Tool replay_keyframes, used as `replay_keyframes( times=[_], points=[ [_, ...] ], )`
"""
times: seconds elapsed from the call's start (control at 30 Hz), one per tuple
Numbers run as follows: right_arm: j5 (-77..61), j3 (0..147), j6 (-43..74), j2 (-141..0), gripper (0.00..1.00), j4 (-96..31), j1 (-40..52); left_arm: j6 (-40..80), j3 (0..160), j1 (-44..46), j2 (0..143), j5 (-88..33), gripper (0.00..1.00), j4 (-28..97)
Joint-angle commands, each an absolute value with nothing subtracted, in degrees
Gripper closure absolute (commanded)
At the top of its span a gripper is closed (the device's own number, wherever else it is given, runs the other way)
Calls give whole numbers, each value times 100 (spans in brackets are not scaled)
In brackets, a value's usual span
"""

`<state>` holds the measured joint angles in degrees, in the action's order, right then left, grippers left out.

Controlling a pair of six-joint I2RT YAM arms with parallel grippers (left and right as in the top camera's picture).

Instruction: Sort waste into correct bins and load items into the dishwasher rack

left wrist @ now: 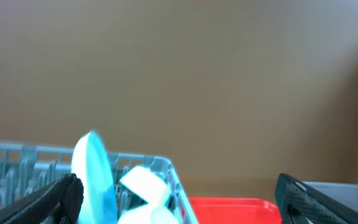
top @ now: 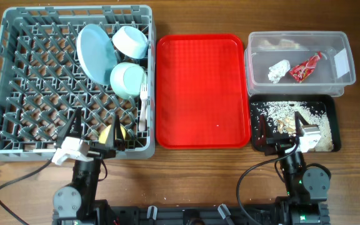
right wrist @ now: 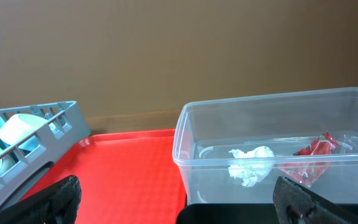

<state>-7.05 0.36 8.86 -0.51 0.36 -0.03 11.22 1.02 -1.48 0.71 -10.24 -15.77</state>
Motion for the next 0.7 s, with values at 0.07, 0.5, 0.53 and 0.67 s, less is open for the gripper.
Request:
replay_keyframes(
  times=[0.07,0.5,0.53,0.67],
  points=[
    [-746,30,803,-21,0,56,19,2344,34,-172,21,816,0,47],
    [-746,30,803,-21,0,56,19,2123,36,242,43,884,0,340],
    [-746,30,803,-21,0,54,21,2123,36,239,43,884,0,340],
    [-746,30,803,-21,0,56,19,2123,36,242,43,884,0,340]
  ],
)
